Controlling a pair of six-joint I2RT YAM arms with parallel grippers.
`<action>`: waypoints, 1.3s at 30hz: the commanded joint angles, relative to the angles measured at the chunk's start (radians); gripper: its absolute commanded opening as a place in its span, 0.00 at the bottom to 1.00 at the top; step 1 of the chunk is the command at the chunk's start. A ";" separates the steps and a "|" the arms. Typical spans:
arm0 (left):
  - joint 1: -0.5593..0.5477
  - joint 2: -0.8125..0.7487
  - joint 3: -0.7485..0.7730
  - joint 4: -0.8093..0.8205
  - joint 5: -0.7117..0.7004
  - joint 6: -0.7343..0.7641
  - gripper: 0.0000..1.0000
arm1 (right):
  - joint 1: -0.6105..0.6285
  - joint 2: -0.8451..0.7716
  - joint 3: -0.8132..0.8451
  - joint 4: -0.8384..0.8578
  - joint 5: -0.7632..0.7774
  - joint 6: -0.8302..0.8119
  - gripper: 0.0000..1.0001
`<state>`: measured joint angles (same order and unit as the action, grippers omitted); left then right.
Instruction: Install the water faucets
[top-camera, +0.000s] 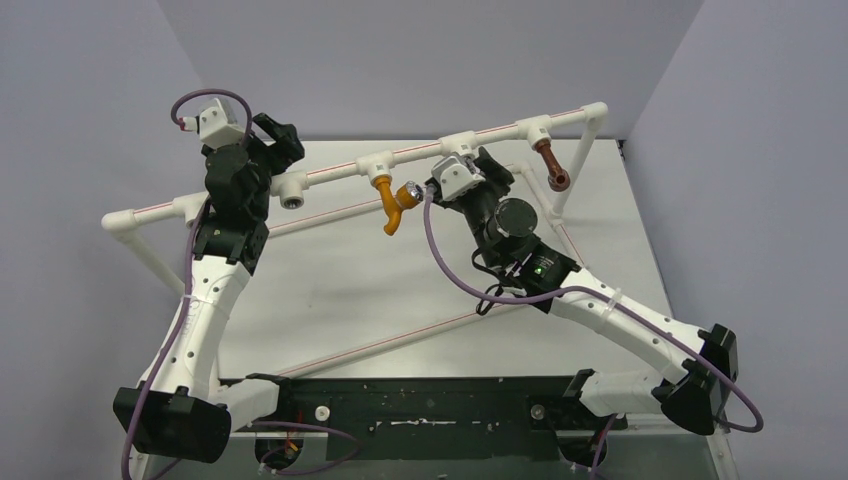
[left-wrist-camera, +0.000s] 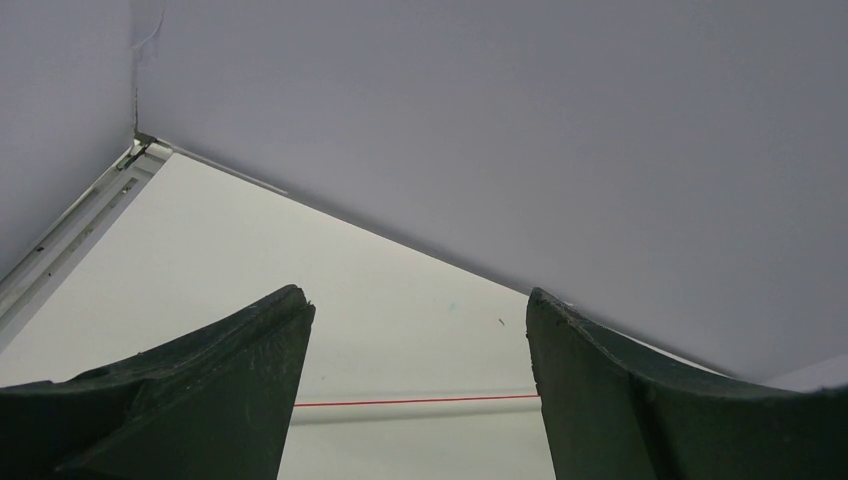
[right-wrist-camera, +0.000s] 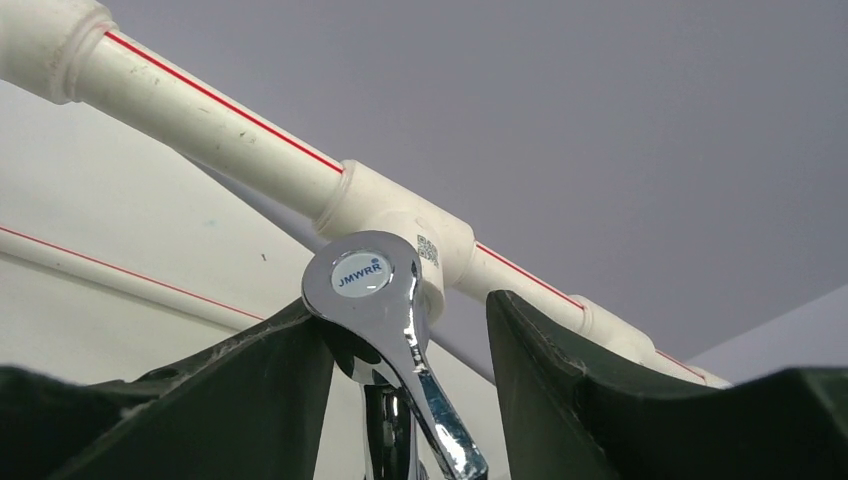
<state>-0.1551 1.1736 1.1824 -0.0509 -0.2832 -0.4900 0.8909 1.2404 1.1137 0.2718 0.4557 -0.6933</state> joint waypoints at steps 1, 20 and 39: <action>0.002 0.058 -0.083 -0.253 0.006 0.007 0.76 | 0.006 0.011 -0.007 0.117 0.077 -0.032 0.51; 0.001 0.057 -0.085 -0.252 0.006 0.009 0.76 | -0.145 -0.033 -0.017 0.161 0.051 0.622 0.00; 0.001 0.062 -0.085 -0.251 0.007 0.010 0.76 | -0.175 -0.103 -0.052 0.081 -0.054 0.701 0.24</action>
<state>-0.1585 1.1778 1.1824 -0.0380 -0.2790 -0.4934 0.7792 1.2060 1.0615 0.3096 0.2935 -0.1238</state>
